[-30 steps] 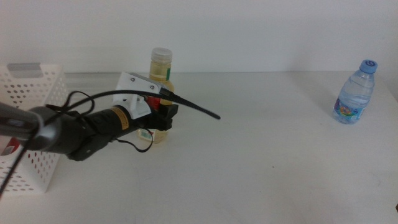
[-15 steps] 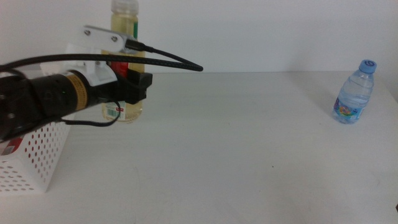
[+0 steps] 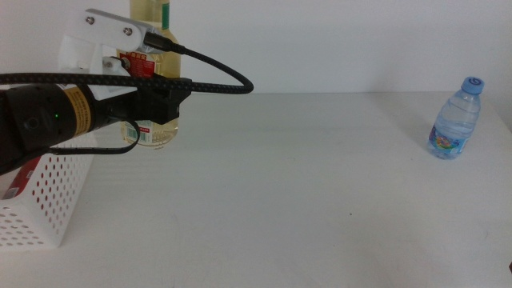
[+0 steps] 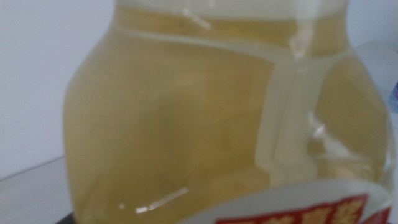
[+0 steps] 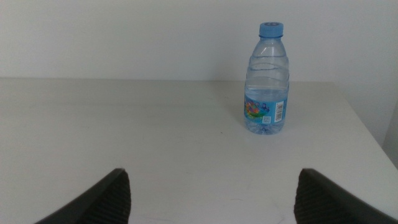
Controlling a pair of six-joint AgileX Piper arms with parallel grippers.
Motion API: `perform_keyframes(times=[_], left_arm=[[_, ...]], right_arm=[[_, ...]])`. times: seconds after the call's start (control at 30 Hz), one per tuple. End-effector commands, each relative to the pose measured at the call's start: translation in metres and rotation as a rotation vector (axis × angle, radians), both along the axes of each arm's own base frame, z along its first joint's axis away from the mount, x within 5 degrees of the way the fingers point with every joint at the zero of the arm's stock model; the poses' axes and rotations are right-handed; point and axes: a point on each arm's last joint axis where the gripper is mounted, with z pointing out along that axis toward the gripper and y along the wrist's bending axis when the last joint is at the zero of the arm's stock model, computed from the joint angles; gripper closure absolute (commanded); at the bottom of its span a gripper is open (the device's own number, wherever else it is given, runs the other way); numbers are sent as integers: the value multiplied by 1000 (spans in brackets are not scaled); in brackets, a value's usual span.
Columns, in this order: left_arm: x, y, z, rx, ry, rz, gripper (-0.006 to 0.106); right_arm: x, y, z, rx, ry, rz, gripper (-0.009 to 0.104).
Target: Use arms to grab the bottles and put them into the dustbin to the left of the table.
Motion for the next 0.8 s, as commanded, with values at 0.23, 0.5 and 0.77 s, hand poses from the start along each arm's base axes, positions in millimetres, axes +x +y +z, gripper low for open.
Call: perform_keyframes(times=[0.23,0.5,0.77], left_arm=[[-16,-1,42,-146,-85,-26,90],[-16,-2,44,-186,-75,43,92],[-14,5,36,-60,-47,219,105]], right_arm=[[-2,-1,11,-7,-113,-6,23],[-2,-1,11,-7,-113,-6,23],[-2,-1,11,-7,-113,-6,23]])
